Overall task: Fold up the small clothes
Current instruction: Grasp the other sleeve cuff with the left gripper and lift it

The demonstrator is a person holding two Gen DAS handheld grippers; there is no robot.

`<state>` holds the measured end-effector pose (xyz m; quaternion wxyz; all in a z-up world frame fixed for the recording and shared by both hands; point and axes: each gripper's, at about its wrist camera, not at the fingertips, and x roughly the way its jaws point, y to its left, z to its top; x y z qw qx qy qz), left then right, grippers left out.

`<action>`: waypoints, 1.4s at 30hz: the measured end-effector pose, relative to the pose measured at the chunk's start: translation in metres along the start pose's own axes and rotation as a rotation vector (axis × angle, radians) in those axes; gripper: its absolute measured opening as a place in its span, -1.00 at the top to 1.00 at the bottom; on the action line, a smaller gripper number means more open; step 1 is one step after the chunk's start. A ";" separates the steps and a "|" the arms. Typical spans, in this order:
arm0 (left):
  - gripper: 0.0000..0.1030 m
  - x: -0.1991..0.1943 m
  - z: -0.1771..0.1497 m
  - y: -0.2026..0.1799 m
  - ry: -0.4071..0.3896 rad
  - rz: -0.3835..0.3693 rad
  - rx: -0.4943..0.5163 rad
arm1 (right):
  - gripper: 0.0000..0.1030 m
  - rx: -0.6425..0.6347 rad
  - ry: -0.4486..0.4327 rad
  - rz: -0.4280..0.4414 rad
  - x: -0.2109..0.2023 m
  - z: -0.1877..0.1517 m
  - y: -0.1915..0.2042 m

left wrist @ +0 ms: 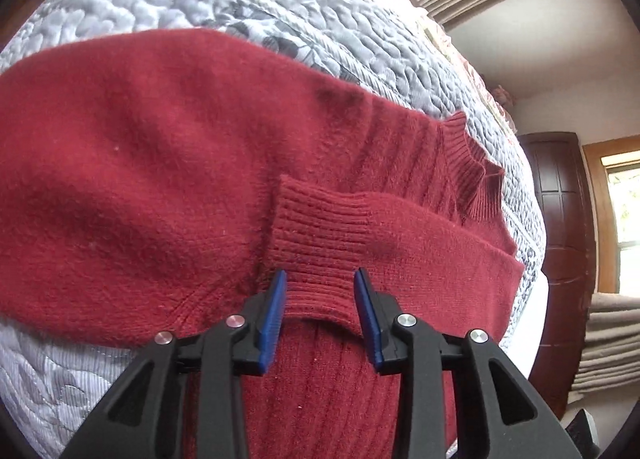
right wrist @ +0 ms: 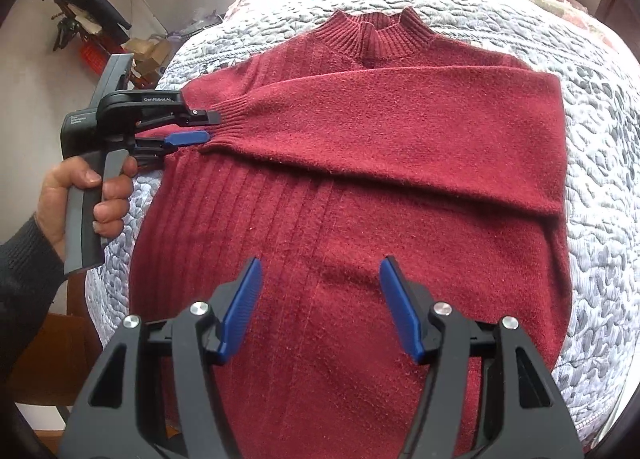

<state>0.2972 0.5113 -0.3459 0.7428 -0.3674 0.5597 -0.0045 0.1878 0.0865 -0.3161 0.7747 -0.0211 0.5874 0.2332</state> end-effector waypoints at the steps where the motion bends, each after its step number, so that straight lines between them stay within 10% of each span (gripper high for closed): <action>1: 0.27 -0.009 -0.001 0.002 -0.021 -0.005 -0.007 | -0.20 -0.011 0.007 -0.003 0.001 0.000 0.002; 7: -0.46 -0.111 -0.013 0.090 -0.281 0.030 -0.210 | -0.21 -0.063 0.059 -0.002 0.015 0.004 0.019; 14: -0.49 -0.193 -0.038 0.306 -0.494 0.108 -0.746 | -0.25 -0.132 0.089 0.038 0.035 0.011 0.066; 20: -0.40 -0.182 -0.038 0.405 -0.514 0.037 -0.963 | -0.25 -0.193 0.159 0.061 0.053 -0.001 0.104; 28: -0.35 -0.156 -0.009 0.412 -0.479 0.055 -0.948 | -0.26 -0.223 0.192 0.057 0.058 -0.013 0.119; 33: 0.71 -0.155 -0.003 0.416 -0.436 0.136 -0.931 | -0.29 -0.204 0.184 0.045 0.054 -0.014 0.110; 42: 0.82 -0.199 -0.001 0.378 -0.551 0.145 -0.820 | -0.29 -0.191 0.165 0.044 0.041 -0.015 0.102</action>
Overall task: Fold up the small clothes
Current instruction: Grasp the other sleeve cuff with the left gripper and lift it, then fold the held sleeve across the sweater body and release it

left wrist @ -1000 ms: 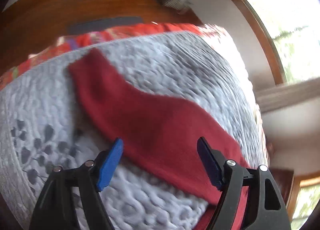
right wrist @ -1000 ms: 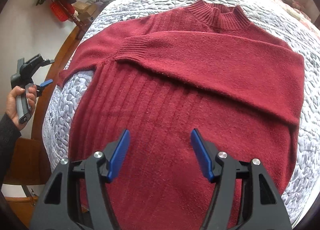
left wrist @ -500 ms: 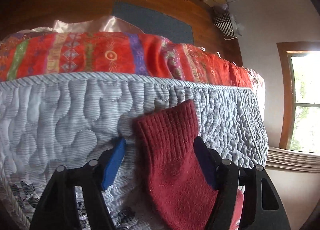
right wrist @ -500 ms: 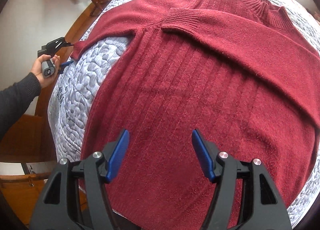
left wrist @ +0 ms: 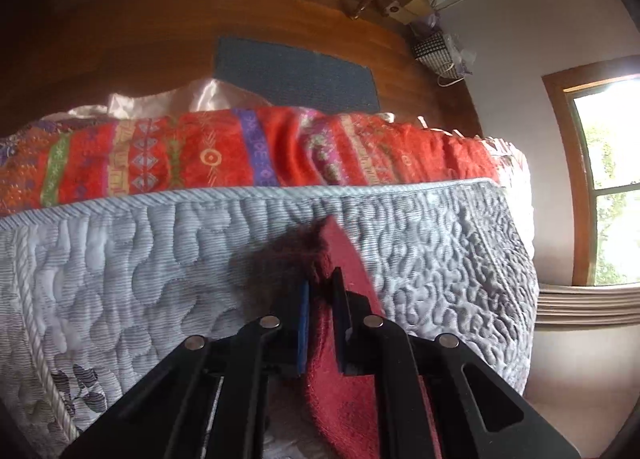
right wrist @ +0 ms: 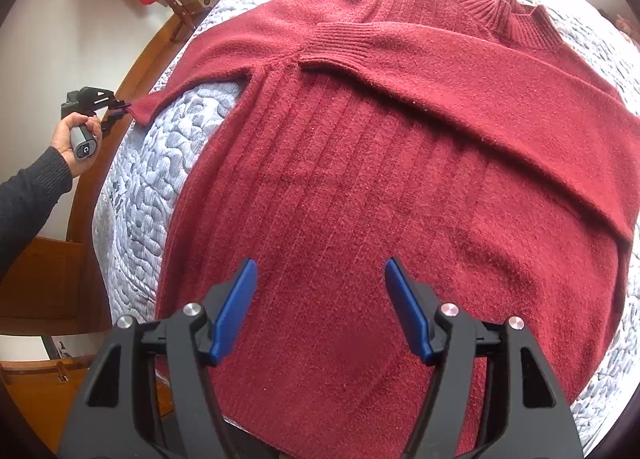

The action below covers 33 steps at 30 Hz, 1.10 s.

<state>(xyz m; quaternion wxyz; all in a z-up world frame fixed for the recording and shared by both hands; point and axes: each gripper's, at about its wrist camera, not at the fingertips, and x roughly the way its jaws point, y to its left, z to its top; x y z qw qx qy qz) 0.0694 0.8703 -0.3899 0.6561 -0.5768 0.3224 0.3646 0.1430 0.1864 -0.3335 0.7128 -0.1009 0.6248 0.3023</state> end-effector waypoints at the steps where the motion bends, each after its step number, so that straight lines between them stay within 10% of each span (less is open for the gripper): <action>1: 0.82 -0.012 -0.002 -0.012 -0.018 -0.009 0.037 | -0.29 0.000 -0.005 0.002 -0.003 -0.001 0.000; 9: 0.83 -0.145 -0.057 -0.153 -0.153 -0.207 0.394 | -0.29 0.028 -0.083 0.020 -0.038 -0.003 -0.004; 18: 0.83 -0.242 -0.207 -0.302 -0.238 -0.395 0.819 | -0.30 0.138 -0.162 0.017 -0.077 -0.030 -0.040; 33: 0.83 -0.093 -0.514 -0.356 0.063 -0.345 1.311 | -0.30 0.432 -0.191 -0.021 -0.099 -0.090 -0.157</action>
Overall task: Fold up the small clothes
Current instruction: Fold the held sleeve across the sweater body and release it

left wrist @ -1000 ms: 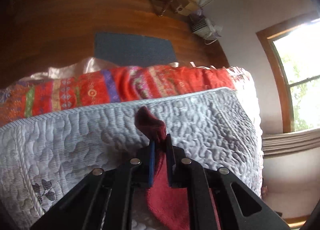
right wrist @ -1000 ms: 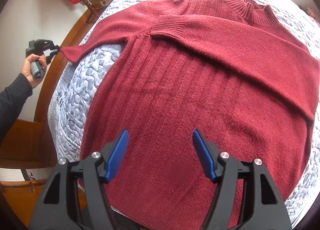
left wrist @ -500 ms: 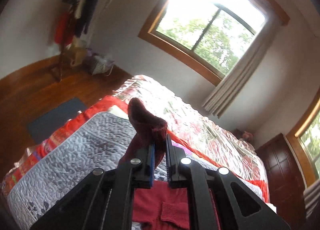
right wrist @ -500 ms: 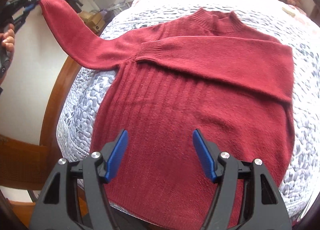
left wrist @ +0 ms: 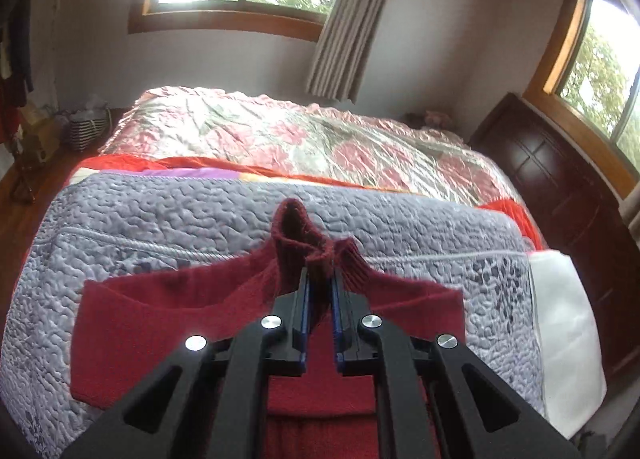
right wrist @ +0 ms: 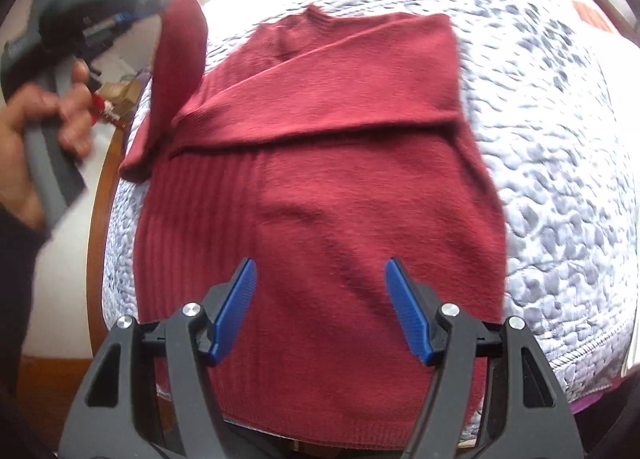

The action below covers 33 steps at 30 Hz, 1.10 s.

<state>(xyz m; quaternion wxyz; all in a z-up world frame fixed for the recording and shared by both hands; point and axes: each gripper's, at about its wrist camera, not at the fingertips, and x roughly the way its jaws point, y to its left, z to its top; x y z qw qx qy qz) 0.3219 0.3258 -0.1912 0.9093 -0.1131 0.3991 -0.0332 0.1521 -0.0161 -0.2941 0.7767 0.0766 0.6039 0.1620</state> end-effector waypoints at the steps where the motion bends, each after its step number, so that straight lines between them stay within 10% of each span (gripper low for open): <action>1: 0.83 0.016 -0.009 -0.010 0.031 -0.002 0.023 | -0.30 0.025 0.000 0.004 0.000 0.002 -0.009; 12: 0.79 0.115 -0.084 -0.047 0.256 -0.008 0.101 | -0.48 0.234 -0.004 0.145 0.018 0.064 -0.077; 16: -0.47 0.097 -0.083 -0.043 0.231 -0.021 0.083 | -0.53 0.369 0.032 0.386 0.037 0.112 -0.093; 23: -0.64 0.041 -0.083 0.001 0.223 -0.041 -0.030 | -0.53 0.452 0.127 0.539 0.108 0.182 -0.092; 33: -0.66 -0.034 -0.127 0.086 0.297 0.067 -0.195 | -0.46 0.314 0.202 0.470 0.161 0.200 -0.039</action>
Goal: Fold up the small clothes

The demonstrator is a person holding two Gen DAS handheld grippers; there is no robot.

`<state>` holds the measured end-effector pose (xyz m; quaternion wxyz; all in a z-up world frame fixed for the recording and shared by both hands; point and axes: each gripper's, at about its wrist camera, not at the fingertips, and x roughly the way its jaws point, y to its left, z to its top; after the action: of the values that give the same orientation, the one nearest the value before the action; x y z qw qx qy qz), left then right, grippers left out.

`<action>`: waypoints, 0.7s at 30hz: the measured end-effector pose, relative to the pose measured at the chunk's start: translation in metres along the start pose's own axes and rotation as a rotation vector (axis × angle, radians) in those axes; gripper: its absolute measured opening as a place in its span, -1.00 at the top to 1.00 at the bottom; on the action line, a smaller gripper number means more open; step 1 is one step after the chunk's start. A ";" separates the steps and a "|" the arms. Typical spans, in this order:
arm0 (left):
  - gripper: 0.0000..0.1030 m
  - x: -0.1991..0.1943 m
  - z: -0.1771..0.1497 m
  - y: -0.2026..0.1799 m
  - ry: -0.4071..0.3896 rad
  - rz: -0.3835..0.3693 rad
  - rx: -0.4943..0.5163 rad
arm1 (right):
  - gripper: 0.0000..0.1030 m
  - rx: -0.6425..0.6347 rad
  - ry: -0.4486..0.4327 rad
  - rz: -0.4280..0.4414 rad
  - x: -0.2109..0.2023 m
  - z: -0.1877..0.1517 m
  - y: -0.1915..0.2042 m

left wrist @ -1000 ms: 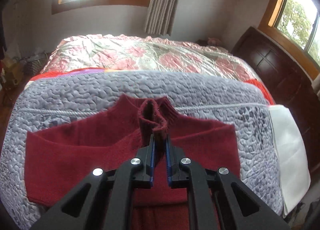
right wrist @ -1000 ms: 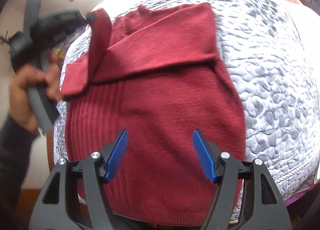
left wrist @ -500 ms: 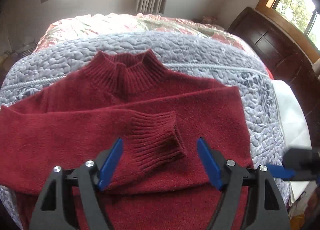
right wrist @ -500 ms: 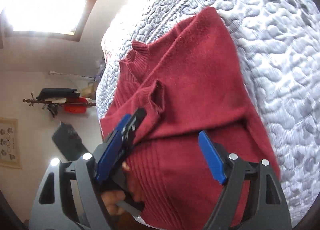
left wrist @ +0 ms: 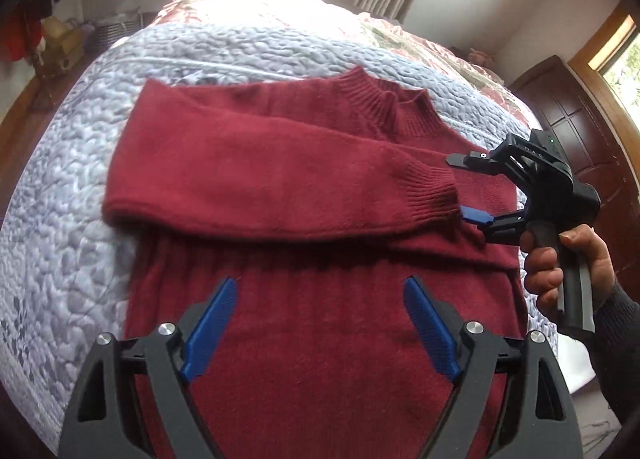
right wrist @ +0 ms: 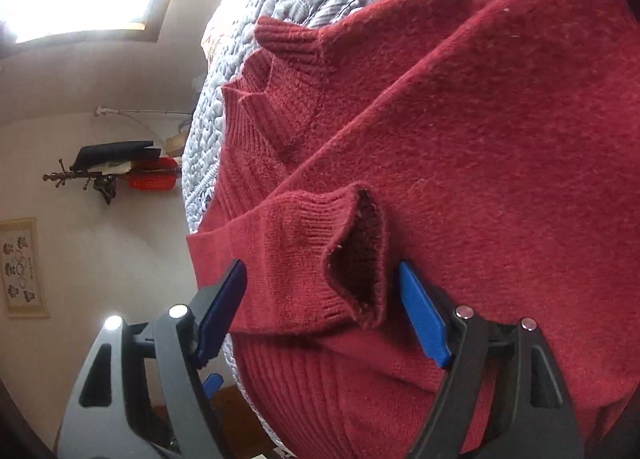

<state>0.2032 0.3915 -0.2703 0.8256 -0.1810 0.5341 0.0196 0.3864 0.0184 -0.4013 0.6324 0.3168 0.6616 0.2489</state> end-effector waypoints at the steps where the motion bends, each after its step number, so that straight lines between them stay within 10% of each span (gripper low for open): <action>1: -0.66 -0.002 -0.004 0.008 0.009 0.008 -0.021 | -0.30 -0.009 0.002 0.001 0.004 0.000 0.003; 6: -0.66 -0.015 -0.020 0.030 0.030 0.040 -0.083 | 0.86 -0.080 -0.002 -0.047 0.009 -0.001 0.020; 21: -0.66 -0.030 -0.016 0.049 0.006 0.057 -0.160 | 0.89 -0.215 -0.215 -0.153 -0.105 0.018 0.042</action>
<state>0.1656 0.4368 -0.2627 0.8061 -0.2311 0.5381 0.0849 0.4083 -0.0310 -0.3008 0.7469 0.2206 0.5820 0.2340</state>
